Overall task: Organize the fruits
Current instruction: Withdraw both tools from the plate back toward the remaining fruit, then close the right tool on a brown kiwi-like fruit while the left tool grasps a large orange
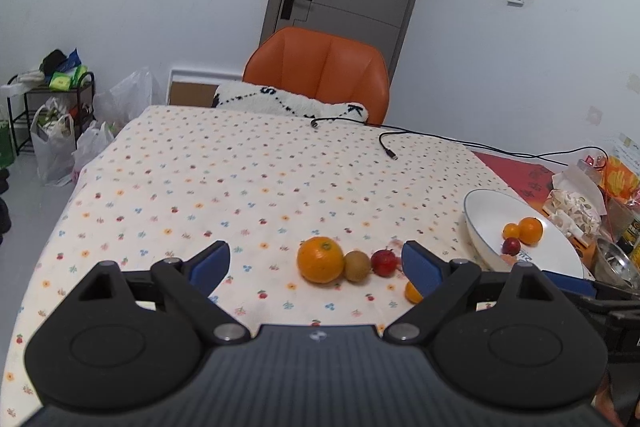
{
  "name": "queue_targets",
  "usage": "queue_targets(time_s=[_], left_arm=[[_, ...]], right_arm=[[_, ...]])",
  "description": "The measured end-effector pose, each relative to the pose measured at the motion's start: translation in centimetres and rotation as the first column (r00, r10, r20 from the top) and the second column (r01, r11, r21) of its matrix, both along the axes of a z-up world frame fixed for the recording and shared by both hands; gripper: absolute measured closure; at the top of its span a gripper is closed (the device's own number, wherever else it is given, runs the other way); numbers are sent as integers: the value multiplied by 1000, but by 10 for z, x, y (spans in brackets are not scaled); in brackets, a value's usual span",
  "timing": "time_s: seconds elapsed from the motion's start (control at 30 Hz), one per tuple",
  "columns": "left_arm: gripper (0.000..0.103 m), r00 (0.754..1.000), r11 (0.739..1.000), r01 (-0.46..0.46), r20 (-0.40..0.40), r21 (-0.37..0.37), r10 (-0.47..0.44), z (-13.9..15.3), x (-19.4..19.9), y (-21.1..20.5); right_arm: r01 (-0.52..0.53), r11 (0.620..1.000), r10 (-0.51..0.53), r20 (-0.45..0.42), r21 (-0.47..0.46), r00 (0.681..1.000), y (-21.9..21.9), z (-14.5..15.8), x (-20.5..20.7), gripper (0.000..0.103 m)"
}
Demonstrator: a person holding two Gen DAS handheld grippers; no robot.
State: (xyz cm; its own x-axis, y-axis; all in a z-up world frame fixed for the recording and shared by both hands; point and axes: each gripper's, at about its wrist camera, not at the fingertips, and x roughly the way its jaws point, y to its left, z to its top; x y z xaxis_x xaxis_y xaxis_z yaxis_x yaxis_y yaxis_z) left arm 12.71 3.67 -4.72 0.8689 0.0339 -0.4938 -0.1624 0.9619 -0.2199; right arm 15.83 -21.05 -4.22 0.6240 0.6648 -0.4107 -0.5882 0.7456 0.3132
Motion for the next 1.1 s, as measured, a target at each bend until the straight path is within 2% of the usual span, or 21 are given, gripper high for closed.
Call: queue_targets(time_s=[0.13,0.3,0.63,0.73,0.83,0.93,1.0,1.1], left_arm=[[12,1000,1000,10,-2,-16,-10,-6,3,5],[12,1000,999,18,-10,-27,-18,-14,10,8],[18,998,998,47,-26,-49,-49,-26,23,8],[21,998,997,57,-31,-52,-59,-30,28,6],[24,997,997,64,-34,-52,-66,-33,33,4],[28,997,996,65,-43,-53,-67,-38,40,3],[34,997,996,62,-51,-59,-65,-41,45,4],[46,998,998,40,-54,-58,-43,-45,51,5]], right_arm=[[-14,1000,13,-25,-15,1000,7,-6,6,7],[-28,999,26,-64,-36,998,13,-15,14,25],[-42,997,34,-111,-63,993,19,-30,26,41],[-47,997,38,-125,-66,991,20,-34,29,48],[-52,996,42,-138,-72,990,20,-38,32,61],[-52,996,42,-129,-70,991,18,-39,32,68],[-48,996,38,-133,-70,990,17,-40,35,77],[-49,997,40,-139,-62,989,13,-40,38,78]])
